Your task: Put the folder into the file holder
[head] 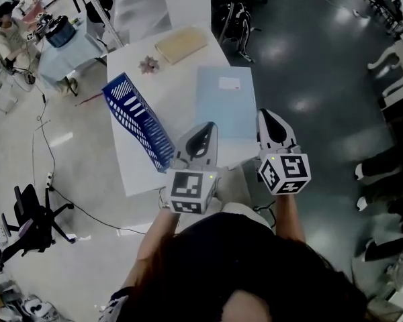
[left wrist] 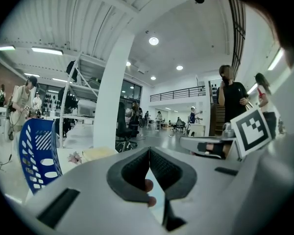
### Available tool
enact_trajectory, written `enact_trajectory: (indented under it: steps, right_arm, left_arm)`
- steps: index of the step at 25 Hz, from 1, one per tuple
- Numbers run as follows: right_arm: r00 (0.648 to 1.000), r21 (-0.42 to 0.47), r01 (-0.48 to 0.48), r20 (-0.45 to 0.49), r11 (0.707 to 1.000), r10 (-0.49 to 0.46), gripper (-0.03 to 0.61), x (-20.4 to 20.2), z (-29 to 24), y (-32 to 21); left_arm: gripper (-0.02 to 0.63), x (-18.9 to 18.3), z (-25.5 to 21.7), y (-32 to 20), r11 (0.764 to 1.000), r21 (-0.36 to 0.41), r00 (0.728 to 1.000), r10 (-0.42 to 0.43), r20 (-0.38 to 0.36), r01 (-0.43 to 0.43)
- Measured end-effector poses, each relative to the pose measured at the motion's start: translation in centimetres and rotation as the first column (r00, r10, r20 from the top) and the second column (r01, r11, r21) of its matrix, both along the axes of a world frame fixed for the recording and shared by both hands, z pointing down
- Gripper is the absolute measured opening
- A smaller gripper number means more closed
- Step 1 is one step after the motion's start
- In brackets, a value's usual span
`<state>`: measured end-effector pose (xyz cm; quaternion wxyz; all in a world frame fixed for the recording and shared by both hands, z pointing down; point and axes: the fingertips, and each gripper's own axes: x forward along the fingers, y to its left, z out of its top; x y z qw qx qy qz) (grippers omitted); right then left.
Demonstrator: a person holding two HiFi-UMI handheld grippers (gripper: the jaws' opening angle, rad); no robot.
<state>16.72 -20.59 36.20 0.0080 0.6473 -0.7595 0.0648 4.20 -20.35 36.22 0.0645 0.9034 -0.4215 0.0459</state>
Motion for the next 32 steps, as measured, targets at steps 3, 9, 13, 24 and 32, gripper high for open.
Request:
enact_trajectory:
  steps: [3, 9, 13, 24, 32]
  right_arm:
    - [1.000, -0.017, -0.019, 0.004, 1.000, 0.019, 0.002, 0.5, 0.4, -0.9]
    - [0.999, -0.066, -0.036, 0.012, 0.997, 0.037, 0.003, 1.9, 1.7, -3.3]
    - [1.000, -0.104, -0.010, 0.022, 0.995, 0.013, 0.005, 2.6, 3.1, -5.2]
    - [0.997, -0.235, 0.081, 0.041, 0.969, -0.073, 0.055, 5.3, 8.1, -9.8]
    - [0.984, -0.308, 0.166, 0.119, 0.937, -0.135, 0.095, 7.4, 11.4, -13.0]
  left_arm:
    - [0.006, 0.1, 0.4, -0.6, 1.000, -0.015, 1.000, 0.015, 0.001, -0.015]
    - [0.006, 0.5, 0.6, -2.0, 0.998, -0.050, 0.999, 0.037, 0.003, -0.037]
    - [0.006, 0.9, 1.1, -3.2, 0.998, -0.062, 0.999, 0.030, 0.012, -0.030]
    - [0.006, 3.5, 3.1, -7.2, 0.996, -0.086, 0.999, -0.038, 0.010, 0.038]
    - [0.006, 5.6, 4.4, -9.2, 0.988, -0.127, 0.996, -0.082, 0.032, 0.085]
